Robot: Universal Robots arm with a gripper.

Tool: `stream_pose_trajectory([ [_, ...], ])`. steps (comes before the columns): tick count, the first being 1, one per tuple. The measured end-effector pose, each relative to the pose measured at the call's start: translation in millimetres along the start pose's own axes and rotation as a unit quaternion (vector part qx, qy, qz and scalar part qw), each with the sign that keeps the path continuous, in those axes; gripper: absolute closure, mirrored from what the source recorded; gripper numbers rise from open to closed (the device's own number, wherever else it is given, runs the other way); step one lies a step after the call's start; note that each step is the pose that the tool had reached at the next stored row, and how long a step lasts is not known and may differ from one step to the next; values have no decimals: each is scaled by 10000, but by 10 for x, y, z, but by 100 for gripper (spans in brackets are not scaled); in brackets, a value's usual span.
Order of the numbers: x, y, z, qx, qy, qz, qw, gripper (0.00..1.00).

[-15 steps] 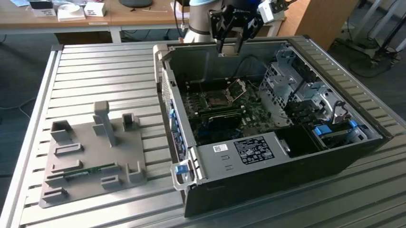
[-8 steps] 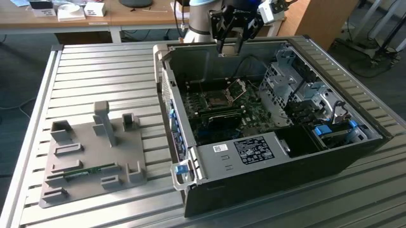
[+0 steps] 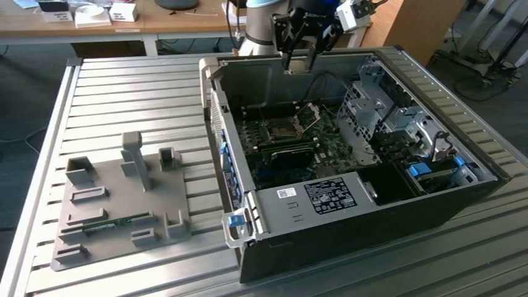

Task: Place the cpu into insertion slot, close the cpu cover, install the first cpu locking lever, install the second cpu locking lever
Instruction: 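Place the cpu into insertion slot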

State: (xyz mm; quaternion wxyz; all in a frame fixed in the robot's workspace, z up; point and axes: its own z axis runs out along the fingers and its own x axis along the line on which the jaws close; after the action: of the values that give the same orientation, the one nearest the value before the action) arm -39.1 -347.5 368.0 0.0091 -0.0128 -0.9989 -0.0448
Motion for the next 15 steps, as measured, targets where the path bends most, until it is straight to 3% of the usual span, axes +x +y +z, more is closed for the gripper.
stream_pose_trajectory([
  [15,-1,-6,31,1,0,0,10000,46],
])
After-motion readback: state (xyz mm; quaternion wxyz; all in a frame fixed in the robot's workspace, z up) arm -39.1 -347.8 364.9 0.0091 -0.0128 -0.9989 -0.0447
